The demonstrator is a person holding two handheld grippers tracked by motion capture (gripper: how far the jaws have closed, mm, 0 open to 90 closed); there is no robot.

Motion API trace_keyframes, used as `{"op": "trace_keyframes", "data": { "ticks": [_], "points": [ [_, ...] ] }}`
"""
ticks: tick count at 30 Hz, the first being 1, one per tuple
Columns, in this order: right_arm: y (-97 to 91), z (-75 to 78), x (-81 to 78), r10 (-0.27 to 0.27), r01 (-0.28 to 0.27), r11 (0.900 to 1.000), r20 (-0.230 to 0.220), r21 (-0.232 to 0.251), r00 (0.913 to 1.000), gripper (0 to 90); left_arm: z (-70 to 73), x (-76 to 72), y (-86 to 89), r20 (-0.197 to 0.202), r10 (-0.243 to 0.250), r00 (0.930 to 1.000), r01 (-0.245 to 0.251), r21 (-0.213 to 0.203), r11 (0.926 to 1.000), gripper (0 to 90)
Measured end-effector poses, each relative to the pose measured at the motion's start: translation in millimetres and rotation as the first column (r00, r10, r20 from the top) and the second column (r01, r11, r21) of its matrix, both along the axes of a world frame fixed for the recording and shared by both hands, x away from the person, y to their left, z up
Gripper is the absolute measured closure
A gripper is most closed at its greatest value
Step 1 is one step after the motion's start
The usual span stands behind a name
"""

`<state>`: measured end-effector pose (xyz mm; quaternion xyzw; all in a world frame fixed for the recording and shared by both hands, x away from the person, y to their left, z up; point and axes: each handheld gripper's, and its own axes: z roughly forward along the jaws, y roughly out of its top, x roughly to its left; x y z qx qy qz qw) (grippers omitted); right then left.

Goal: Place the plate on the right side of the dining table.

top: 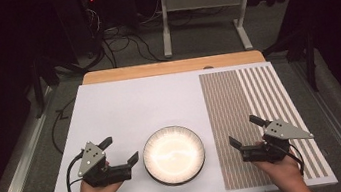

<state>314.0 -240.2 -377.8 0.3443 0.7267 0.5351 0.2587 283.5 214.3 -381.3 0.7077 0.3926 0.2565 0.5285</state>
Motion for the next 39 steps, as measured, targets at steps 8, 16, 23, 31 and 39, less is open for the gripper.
{"op": "trace_keyframes", "data": {
  "ticks": [8,16,23,31,39],
  "points": [
    [9.0,3.3,-0.2,0.020,-0.020,0.9998,-0.003,-0.001,0.9998,3.8,0.4,0.3,0.8,-0.004,0.005,1.0000,-0.005,-0.006,1.0000,3.1],
    [24.1,5.8,1.5,0.041,-0.041,0.9986,-0.003,-0.033,0.9992,5.0,0.5,0.4,0.5,0.000,-0.006,1.0000,0.006,0.017,0.9998,4.3],
    [41.5,6.5,6.0,0.049,-0.051,0.9966,-0.031,-0.065,0.9983,8.2,0.5,0.3,0.3,0.012,-0.016,0.9998,0.016,0.025,0.9996,4.3],
    [53.4,10.9,10.7,0.076,-0.083,0.9936,-0.095,-0.077,0.9926,17.8,0.4,0.8,1.7,0.010,-0.011,0.9999,0.011,0.016,0.9998,4.3],
    [73.8,14.0,20.3,0.094,-0.107,0.9901,-0.142,-0.091,0.9854,27.7,1.1,0.5,3.6,0.009,-0.003,1.0000,0.002,0.014,0.9999,3.5]
  ]
}}
